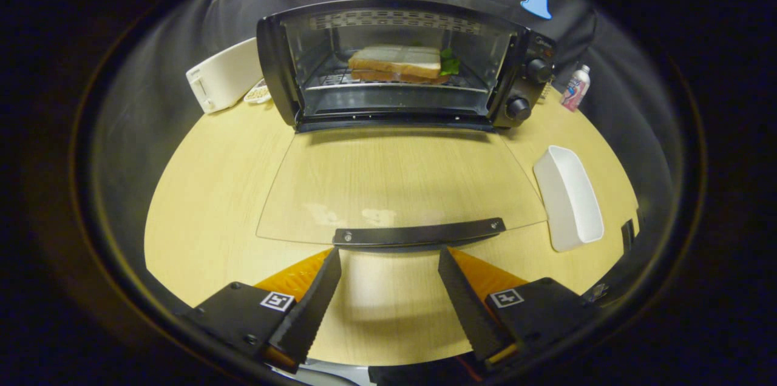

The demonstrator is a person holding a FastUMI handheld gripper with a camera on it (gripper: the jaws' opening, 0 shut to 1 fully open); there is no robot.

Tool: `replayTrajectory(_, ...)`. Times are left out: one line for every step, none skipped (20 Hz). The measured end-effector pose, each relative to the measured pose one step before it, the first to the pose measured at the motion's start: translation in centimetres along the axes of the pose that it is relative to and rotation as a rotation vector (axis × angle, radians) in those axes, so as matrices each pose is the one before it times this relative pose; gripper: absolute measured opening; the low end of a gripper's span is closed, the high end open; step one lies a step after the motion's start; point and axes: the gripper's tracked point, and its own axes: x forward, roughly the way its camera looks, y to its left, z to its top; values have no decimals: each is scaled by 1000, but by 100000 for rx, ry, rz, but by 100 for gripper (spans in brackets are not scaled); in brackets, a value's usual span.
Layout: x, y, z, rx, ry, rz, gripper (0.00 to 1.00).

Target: Open the toaster oven, put the food inside, and close the toaster oven door.

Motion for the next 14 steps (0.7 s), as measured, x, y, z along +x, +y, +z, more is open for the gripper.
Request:
replayTrajectory(-40,86,230,-1724,-405,-31,100)
replayTrajectory(-42,-10,121,-1674,489,-240,100)
replayTrajectory(-129,-126,16,-543,615,160,100)
replayTrajectory(-45,31,138,148,37,384,100)
replayTrajectory(-191,-60,246,912,-513,517,100)
replayTrajectory(-402,-75,421,1705,-1092,348,100)
replayTrajectory(-474,-38,446,2279,-1322,365,100)
replayTrajectory(-464,-47,543,1301,-1150,40,100)
replayTrajectory(-389,30,639,-96,-1409,-305,100)
replayTrajectory(-371,-86,634,-755,-1211,-536,100)
replayTrajectory(-350,11,514,-835,-926,-650,100)
replayTrajectory(-393,16,521,-491,-540,-362,100)
replayTrajectory(-316,-54,576,38,-1111,-133,100)
replayTrajectory(-216,-51,478,481,-1510,-83,100)
